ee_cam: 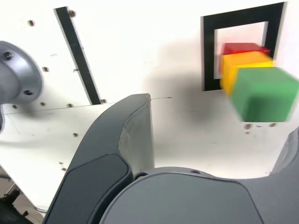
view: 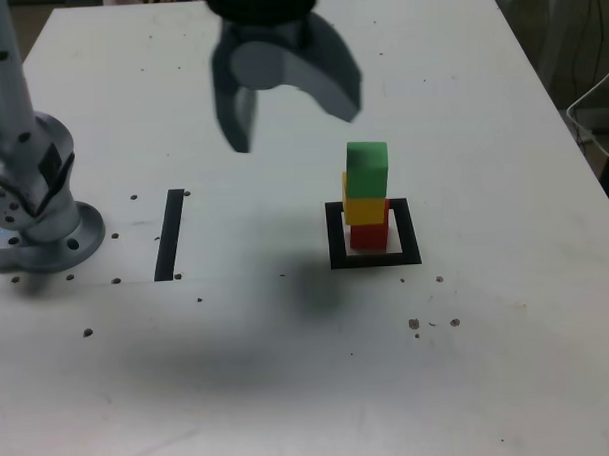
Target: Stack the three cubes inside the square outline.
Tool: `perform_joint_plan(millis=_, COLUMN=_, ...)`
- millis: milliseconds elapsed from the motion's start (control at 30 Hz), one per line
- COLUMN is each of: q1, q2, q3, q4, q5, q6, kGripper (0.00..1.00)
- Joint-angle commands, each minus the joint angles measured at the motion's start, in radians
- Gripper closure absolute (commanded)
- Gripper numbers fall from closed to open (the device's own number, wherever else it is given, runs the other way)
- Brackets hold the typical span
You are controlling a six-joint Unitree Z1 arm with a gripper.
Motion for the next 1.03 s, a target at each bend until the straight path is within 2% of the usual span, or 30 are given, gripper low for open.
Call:
perform_joint_plan(millis=0, q1=0.002, q2=-0.029, q3=0.068, q4=-0.024, q5=-0.004, q6=-0.004, kGripper=0.01)
perform_joint_plan(millis=333, q1=0.035, q2=-0.097, q3=0.398, q4=-0.221, q5=0.007, q6=-0.004, kGripper=0.01)
perform_joint_plan(millis=633, q1=0.069, q2=-0.122, q3=0.573, q4=-0.342, q5=0.027, q6=0.014, kGripper=0.01)
perform_joint_plan(millis=833, q1=0.070, q2=-0.167, q3=0.629, q4=-0.373, q5=0.023, q6=0.021, kGripper=0.01)
perform_joint_plan(millis=1000, q1=0.070, q2=-0.187, q3=0.684, q4=-0.384, q5=-0.008, q6=0.019, kGripper=0.01)
